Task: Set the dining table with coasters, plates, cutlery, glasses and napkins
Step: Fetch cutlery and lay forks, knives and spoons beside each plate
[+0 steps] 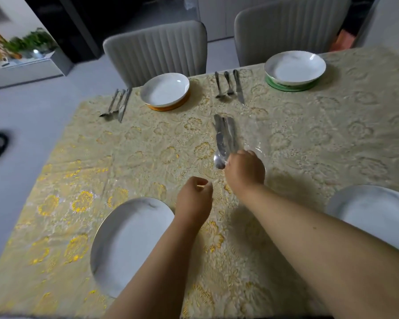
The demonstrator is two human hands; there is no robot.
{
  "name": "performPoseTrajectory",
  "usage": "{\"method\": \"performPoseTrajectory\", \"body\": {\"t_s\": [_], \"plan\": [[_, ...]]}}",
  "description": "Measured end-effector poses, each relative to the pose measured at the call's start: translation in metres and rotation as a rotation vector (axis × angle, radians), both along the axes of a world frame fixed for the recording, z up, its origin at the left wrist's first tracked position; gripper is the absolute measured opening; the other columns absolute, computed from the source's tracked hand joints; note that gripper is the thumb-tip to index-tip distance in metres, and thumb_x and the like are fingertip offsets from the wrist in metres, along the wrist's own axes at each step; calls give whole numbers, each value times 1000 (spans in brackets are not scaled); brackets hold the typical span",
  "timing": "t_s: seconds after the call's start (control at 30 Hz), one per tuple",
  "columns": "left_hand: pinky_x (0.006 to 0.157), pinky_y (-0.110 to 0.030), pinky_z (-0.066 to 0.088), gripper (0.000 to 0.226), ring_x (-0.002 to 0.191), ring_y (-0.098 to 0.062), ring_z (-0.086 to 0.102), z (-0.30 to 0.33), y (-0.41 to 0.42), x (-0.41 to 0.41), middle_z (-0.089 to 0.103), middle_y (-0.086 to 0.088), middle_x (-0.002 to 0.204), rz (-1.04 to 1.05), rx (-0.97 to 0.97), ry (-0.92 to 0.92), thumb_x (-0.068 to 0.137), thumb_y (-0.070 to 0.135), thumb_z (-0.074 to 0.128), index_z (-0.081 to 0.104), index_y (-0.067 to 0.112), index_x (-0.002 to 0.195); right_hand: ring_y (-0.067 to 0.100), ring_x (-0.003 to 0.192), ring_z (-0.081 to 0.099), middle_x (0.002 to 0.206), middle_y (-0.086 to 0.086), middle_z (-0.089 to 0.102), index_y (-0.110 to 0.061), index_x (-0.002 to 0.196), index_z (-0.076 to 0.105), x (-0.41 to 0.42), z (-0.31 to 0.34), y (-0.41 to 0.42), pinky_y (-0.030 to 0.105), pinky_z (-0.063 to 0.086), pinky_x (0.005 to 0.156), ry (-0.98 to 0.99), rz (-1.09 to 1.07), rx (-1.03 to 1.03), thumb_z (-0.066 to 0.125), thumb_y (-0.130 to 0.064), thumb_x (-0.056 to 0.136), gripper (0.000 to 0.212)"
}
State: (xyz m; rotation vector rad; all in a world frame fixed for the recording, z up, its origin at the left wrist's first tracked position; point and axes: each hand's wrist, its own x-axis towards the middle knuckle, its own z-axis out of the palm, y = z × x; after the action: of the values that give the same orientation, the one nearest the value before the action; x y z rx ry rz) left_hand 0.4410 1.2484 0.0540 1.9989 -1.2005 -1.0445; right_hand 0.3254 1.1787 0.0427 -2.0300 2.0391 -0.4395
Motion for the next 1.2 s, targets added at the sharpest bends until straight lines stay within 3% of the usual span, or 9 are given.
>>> {"method": "performPoseTrajectory", "body": {"t_s": [0.13,0.23,0.43,0.6,0.77,0.9,1.0,1.07,1.2], "plan": [[68,-34,55,22,72,-24,64,7,-13,-6,66,-18,88,228,117,589,101,21,45,56,3,101,19,90,56,92,1,65,-13,90,70,2,11,39,29,47,70,-116,115,-102,55,-21,88,17],[39,-18,45,24,41,-16,58,12,-14,-8,62,-10,55,344,235,889,101,20,45,55,2,89,19,84,55,85,2,65,-12,86,72,0,20,69,25,39,63,-167,232,-108,60,-19,85,14],[57,-32,53,28,64,-22,64,-4,-25,-8,64,-16,77,299,321,854,100,19,48,60,-4,89,12,87,53,90,-7,62,-21,88,69,-11,16,78,28,48,72,-261,313,86,56,-47,87,29],[52,-30,51,17,60,-19,60,-15,-34,-6,60,-13,84,255,287,869,100,9,44,51,-3,108,16,81,58,95,0,64,-17,99,64,-22,5,11,29,50,69,-307,184,45,50,-22,94,16],[50,-26,45,15,64,-16,58,-21,-34,12,66,-10,90,220,277,828,100,9,45,55,8,110,23,91,58,111,8,60,-22,114,56,-16,-10,-71,37,54,75,-189,224,94,44,-10,92,27],[48,-23,41,21,59,-15,56,-20,-32,37,68,-9,86,151,306,760,98,7,46,59,8,114,26,129,38,142,4,42,-21,137,44,1,-9,-106,39,39,100,-46,349,108,37,5,88,56],[48,-22,39,22,59,-15,58,-14,-35,52,69,-10,86,81,331,756,98,6,46,60,7,115,27,138,24,153,1,28,-25,144,36,11,-9,-128,39,27,111,115,457,143,33,8,86,66],[47,-21,39,23,59,-16,57,-12,-37,58,69,-11,86,41,347,770,99,8,46,60,6,116,31,136,25,150,1,31,-28,140,43,18,-15,-143,41,28,110,239,522,162,37,6,86,64],[44,-20,38,29,59,-16,55,-7,-39,71,68,-13,88,-22,356,829,99,10,42,57,2,123,33,118,38,123,3,48,-33,100,60,24,-23,-163,41,33,100,297,571,177,54,-22,86,19]]}}
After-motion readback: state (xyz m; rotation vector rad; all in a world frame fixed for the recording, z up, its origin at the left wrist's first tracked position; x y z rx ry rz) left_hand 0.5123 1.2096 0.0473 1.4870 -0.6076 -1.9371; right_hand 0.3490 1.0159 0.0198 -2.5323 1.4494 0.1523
